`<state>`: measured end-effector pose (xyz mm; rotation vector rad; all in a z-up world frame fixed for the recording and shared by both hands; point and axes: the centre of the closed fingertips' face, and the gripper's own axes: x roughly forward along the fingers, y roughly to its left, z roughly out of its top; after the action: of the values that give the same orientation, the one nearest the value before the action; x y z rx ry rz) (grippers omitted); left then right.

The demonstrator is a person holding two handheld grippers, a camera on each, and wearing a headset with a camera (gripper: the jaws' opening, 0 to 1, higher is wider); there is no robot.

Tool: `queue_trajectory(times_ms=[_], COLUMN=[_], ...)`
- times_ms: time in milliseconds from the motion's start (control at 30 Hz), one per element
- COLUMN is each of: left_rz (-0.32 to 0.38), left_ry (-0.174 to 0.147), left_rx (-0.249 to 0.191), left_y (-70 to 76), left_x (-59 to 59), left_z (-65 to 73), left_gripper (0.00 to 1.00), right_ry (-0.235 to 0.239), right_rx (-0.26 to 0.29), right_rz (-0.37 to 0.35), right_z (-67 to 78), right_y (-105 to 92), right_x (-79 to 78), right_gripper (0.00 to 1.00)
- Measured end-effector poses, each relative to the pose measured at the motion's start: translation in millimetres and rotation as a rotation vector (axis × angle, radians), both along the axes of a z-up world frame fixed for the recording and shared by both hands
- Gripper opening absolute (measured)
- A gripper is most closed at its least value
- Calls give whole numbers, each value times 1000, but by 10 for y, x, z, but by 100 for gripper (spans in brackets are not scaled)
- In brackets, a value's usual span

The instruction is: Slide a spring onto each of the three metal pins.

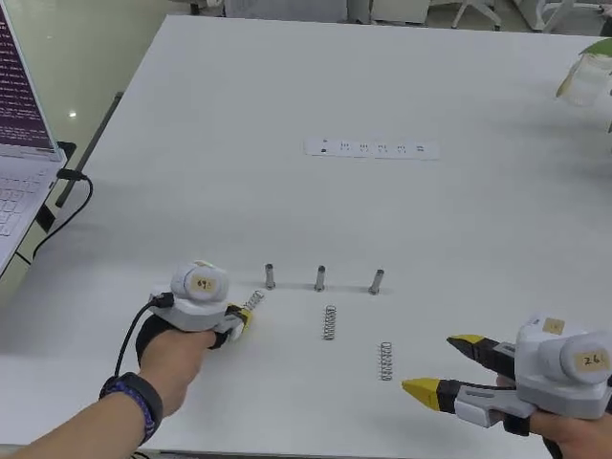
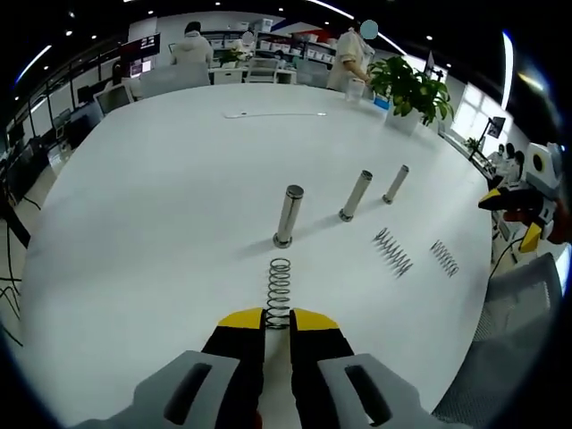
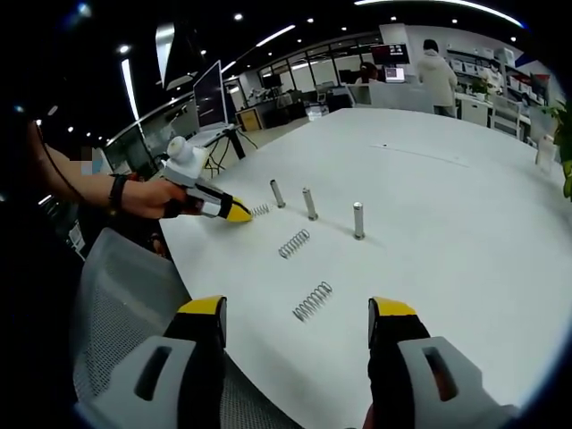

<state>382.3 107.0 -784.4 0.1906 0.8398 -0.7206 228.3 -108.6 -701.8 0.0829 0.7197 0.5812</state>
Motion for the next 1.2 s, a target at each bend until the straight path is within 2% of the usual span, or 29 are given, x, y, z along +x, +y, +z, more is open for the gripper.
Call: queue_trajectory(times_ms=[367,667,867,1200], left_rz=[5,-27,-80,-146], left_ry=[1,-20,-57,-133], left_rx=[-14,-14,-22,-41], left_y=[139,196,185,84], left_x=[-205,-321,-368,-355], left_z=[34,170,348,677], left_gripper=[2,2,2,2], right_ry=[12,12,17,11], right_rx=[20,40,50,75], right_rz=[30,55,82,143], right_z=[-17,-14,-10,39], right_y=[122,193,276,422], right_x=[-21,-28,-39,14], right_gripper=[63,59,59,56])
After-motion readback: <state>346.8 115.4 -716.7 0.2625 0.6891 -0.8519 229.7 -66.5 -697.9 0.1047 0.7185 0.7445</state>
